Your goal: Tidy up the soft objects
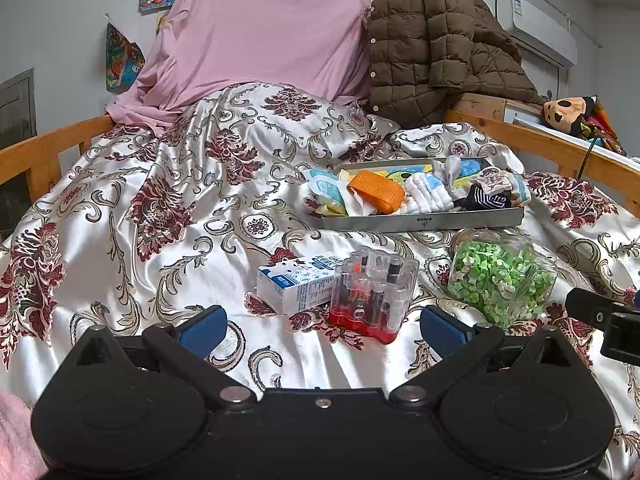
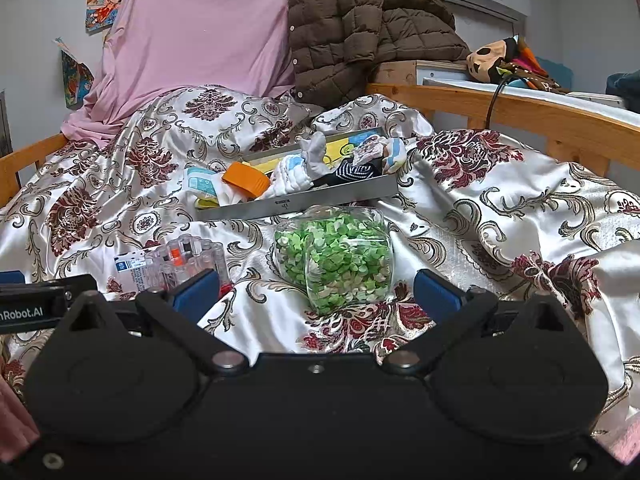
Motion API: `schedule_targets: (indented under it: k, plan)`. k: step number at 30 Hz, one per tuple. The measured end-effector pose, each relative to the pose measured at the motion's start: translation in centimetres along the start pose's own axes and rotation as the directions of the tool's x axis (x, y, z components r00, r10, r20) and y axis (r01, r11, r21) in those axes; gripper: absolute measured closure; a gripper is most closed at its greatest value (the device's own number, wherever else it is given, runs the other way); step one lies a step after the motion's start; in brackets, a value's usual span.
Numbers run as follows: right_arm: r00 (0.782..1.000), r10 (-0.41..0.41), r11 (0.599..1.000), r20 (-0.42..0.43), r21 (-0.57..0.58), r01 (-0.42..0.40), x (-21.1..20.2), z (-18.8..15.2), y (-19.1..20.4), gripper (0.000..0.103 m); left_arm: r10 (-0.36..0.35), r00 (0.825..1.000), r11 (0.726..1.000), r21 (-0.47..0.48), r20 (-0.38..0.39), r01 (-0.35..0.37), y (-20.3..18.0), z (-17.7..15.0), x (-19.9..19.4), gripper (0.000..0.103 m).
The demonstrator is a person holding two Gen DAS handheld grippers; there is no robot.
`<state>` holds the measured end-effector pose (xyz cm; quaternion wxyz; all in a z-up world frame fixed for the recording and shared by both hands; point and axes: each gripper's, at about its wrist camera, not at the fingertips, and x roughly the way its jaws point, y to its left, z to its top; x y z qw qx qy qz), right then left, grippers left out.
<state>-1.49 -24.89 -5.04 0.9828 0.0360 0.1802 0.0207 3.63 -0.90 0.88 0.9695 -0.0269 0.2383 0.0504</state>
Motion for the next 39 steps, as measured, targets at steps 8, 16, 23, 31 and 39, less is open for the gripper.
schedule_targets:
  k: [8,16,23,31,39]
  plan:
    - [1.0,0.0,1.0,0.0,0.0,0.0,0.0,0.0,-0.02,0.001,0.0,1.0,1.0,0.0,0.0,0.0,0.01,0.04,0.04,0.001]
    - [1.0,0.0,1.0,0.0,0.0,0.0,-0.01,0.0,-0.02,0.001,0.0,1.0,1.0,0.0,-0.001,0.0,-0.11,0.2,0.13,0.001]
    - [1.0,0.0,1.0,0.001,0.001,0.0,-0.01,-0.01,-0.07,0.001,-0.023,0.999,0.998,-0.059,-0.038,0.021,0.7,-0.19,0.1,0.001]
    - [1.0,0.001,1.0,0.003,0.002,-0.001,0.02,-0.01,-0.41,0.001,-0.02,0.999,0.999,-0.048,-0.03,0.019,0.47,0.19,-0.08,0.001]
    - [1.0,-0.001,1.0,0.002,0.003,0.001,0.0,0.0,-0.44,0.001,-0.018,1.0,0.999,-0.042,-0.02,0.017,0.25,0.62,-0.04,0.001]
